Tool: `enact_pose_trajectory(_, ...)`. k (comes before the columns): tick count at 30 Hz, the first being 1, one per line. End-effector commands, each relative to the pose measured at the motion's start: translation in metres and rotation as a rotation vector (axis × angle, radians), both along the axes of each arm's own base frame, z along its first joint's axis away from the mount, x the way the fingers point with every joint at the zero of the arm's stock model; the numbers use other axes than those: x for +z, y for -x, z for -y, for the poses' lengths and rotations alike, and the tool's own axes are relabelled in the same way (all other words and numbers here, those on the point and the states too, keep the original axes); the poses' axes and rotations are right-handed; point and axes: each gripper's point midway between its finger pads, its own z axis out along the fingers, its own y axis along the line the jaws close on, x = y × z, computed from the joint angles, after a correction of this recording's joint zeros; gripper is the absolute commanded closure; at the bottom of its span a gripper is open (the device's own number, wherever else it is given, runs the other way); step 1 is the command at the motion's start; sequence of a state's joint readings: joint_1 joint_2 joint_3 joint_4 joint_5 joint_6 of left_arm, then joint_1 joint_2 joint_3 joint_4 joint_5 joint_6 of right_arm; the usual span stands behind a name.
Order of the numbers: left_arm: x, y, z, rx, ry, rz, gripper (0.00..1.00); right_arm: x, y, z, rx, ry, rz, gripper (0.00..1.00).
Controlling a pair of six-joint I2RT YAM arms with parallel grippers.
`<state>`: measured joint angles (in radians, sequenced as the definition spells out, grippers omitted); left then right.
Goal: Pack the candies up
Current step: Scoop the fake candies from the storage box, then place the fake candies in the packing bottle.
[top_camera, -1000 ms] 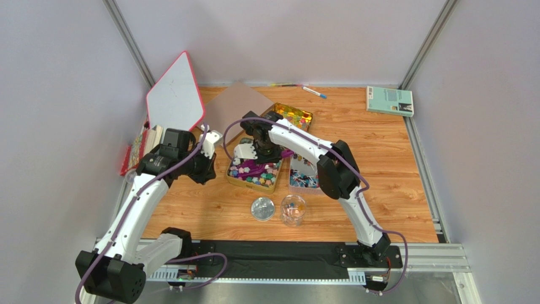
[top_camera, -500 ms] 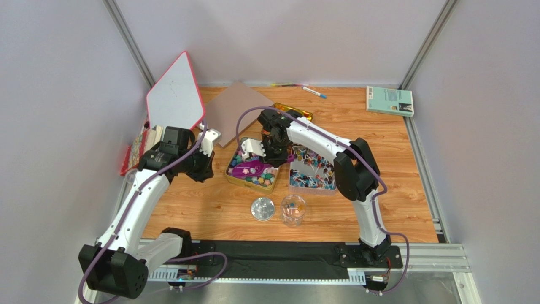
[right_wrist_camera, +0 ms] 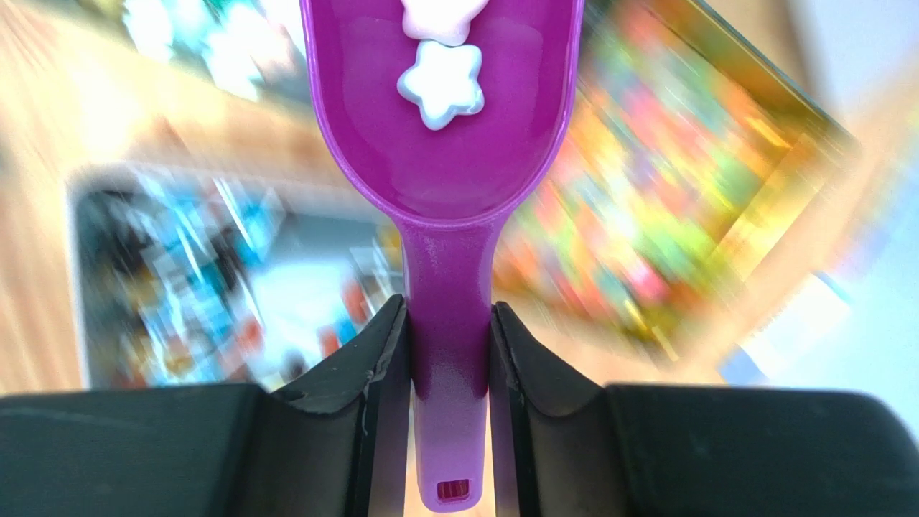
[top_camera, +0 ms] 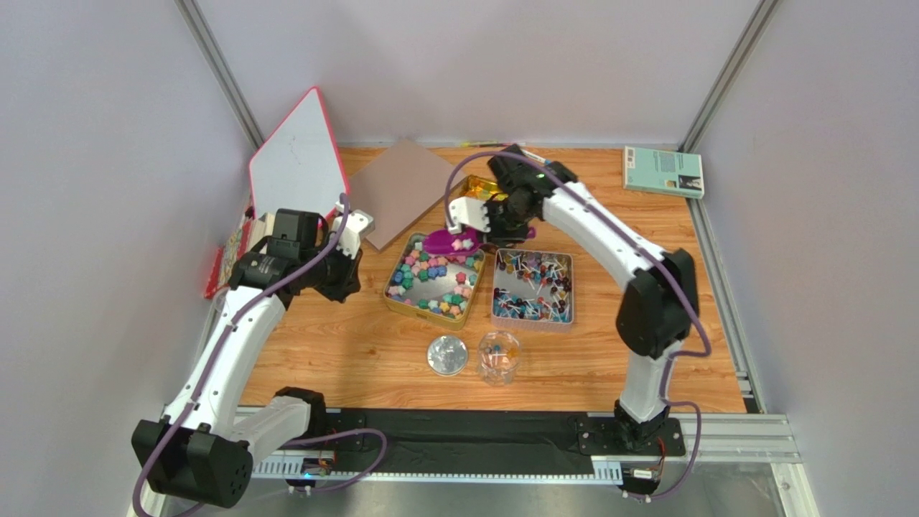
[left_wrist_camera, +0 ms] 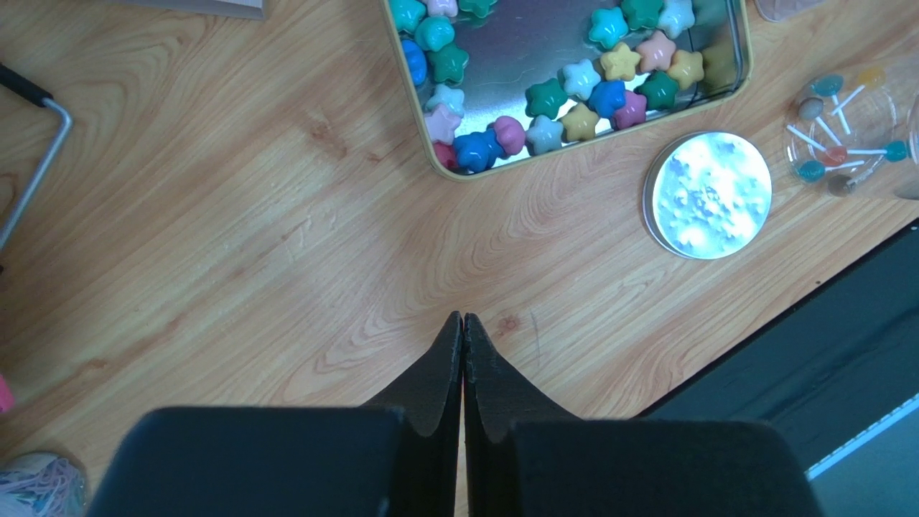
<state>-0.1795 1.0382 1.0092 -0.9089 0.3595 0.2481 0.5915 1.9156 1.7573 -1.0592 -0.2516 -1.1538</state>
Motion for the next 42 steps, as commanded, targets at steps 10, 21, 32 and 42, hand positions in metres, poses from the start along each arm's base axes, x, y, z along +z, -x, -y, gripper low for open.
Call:
enact_pose_trajectory(10,0.033,-0.037,0.006,0.017,0.047,0.198,0.95,0.074,0.093,0.156,0.202,0.389,0.218,1.0)
enact_pose_trajectory(21,0.036,-0.046,0.002,0.037,0.033,0.245,0.94,0.086,0.127,0.168,0.293,0.555,0.284,1.0)
enact_pose_trajectory(32,0.035,-0.037,-0.002,0.043,0.025,0.264,0.94,0.084,0.151,0.155,0.365,0.7,0.32,1.0)
enact_pose_trajectory(42,0.045,-0.039,0.006,0.043,0.079,0.272,0.59,0.086,0.157,0.157,0.366,0.877,0.35,1.0)
